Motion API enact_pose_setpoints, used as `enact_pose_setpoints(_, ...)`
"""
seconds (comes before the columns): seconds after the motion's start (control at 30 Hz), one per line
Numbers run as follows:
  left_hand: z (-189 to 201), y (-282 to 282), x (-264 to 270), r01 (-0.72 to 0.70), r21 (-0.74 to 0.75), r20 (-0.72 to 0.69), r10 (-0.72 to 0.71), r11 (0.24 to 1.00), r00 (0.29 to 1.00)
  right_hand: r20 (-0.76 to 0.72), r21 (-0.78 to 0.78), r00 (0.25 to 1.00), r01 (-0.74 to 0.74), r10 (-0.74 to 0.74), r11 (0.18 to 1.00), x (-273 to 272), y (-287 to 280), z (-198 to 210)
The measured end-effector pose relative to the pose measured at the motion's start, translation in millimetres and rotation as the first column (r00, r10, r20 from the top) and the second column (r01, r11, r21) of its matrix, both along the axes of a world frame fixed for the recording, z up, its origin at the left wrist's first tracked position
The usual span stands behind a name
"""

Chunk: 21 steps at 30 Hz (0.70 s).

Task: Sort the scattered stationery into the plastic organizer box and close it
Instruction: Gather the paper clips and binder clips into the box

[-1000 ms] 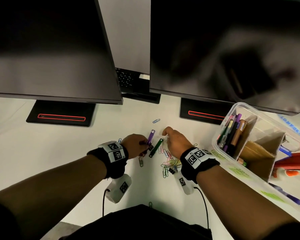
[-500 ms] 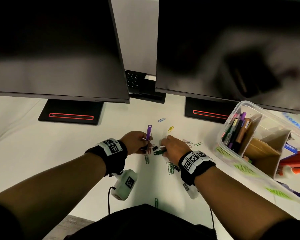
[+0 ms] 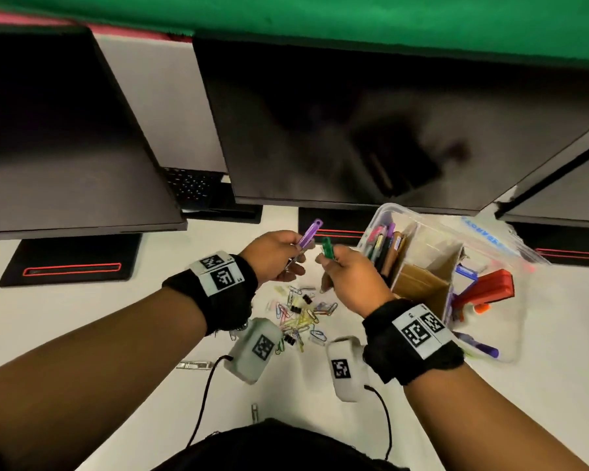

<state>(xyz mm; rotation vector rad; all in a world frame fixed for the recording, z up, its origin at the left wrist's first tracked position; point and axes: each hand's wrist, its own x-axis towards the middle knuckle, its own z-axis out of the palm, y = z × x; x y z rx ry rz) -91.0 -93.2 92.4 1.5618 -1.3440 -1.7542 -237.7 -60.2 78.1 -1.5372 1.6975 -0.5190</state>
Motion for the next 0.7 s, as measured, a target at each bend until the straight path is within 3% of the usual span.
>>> enact_pose_setpoints(0.17, 11, 0, -63, 0.13, -0.078, 0.048, -0.127, 0.988, 0.991, -0.234, -0.041, 0.944, 0.229, -0.232, 0.973, -83, -3, 28)
enact_pose_setpoints(0.33, 6, 5, -104, 0.192, -0.095, 0.117, -0.181, 0.977, 0.977, -0.252, 0.057, 0.898, 0.385, -0.36, 0.921, -140, -7, 25)
enact_pose_setpoints(0.5, 2, 7, -130, 0.215, -0.117, 0.162, -0.195, 0.97, 0.967, -0.072, 0.083, 0.928, 0.37, -0.365, 0.925, -163, -4, 15)
enact_pose_setpoints(0.7, -5, 4, -157, 0.238, -0.175, 0.284, -0.182, 0.956, 0.941, -0.087, 0.0, 0.973, 0.216, -0.215, 0.976, -185, 19, 14)
